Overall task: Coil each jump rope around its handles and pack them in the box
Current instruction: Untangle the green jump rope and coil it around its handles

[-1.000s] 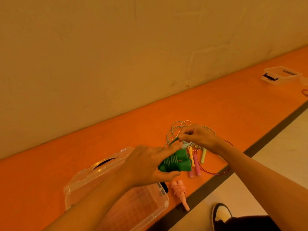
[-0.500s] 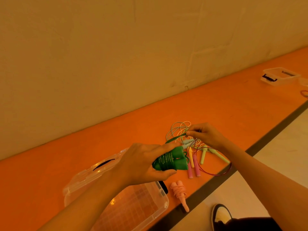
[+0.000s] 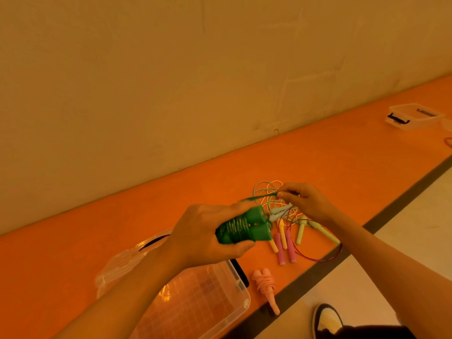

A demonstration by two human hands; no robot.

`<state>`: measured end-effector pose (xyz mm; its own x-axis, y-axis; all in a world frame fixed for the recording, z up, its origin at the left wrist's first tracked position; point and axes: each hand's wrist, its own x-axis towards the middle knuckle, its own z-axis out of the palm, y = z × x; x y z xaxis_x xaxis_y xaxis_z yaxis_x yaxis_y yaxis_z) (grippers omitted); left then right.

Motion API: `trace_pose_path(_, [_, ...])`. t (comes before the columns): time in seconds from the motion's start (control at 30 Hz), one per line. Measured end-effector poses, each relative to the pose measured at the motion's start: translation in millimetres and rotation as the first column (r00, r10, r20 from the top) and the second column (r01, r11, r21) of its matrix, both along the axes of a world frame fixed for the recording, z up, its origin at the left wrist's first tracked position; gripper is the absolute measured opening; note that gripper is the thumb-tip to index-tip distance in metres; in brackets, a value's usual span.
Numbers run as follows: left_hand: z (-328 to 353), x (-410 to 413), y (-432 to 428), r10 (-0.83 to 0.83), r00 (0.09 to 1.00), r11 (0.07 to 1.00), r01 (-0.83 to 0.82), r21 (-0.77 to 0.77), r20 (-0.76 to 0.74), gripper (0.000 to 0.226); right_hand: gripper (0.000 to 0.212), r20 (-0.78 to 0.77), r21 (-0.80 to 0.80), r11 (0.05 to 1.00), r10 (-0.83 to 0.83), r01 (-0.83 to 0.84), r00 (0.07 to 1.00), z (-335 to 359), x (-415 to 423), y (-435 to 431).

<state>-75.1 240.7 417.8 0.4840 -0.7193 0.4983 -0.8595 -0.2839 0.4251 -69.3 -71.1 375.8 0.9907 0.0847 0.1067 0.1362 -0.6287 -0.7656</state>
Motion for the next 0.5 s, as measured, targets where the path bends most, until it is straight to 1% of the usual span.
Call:
trace_pose_path(0.07, [-6, -5, -3, -0.046, 0.997, 0.997, 0.041, 0.07, 0.066, 0.059, 0.013, 0.064, -0.014, 0.998, -0.054, 0.055, 0.997, 4, 0, -1])
trace_pose_path(0.2, [-11, -18, -12, -0.108, 0.991, 0.988, 0.098, 0.115, 0.084, 0.059, 0.01, 0.143, -0.031, 0.994, -0.103, 0.108, 0.984, 12, 4, -3])
trace_pose_path(0.27, [-12, -26, -17, -0.144, 0.987, 0.98, 0.133, 0.149, 0.066, 0.06, 0.009, 0.167, -0.033, 0.993, -0.109, 0.116, 0.98, 16, 6, -5])
trace_pose_path(0.37, [-9, -35, -24, -0.193, 0.981, 0.97, 0.192, 0.152, -0.007, 0.06, 0.011, 0.169, -0.048, 0.992, -0.104, 0.114, 0.98, 17, 7, -6])
trace_pose_path(0.4, [-7, -36, -25, -0.197, 0.98, 0.968, 0.196, 0.157, -0.007, 0.06, 0.011, 0.169, -0.048, 0.992, -0.109, 0.118, 0.98, 16, 7, -6])
trace_pose_path(0.5, [-7, -32, -26, -0.157, 0.985, 0.967, 0.138, 0.213, 0.072, 0.061, 0.01, 0.143, -0.038, 0.993, -0.104, 0.111, 0.984, 13, 7, -7])
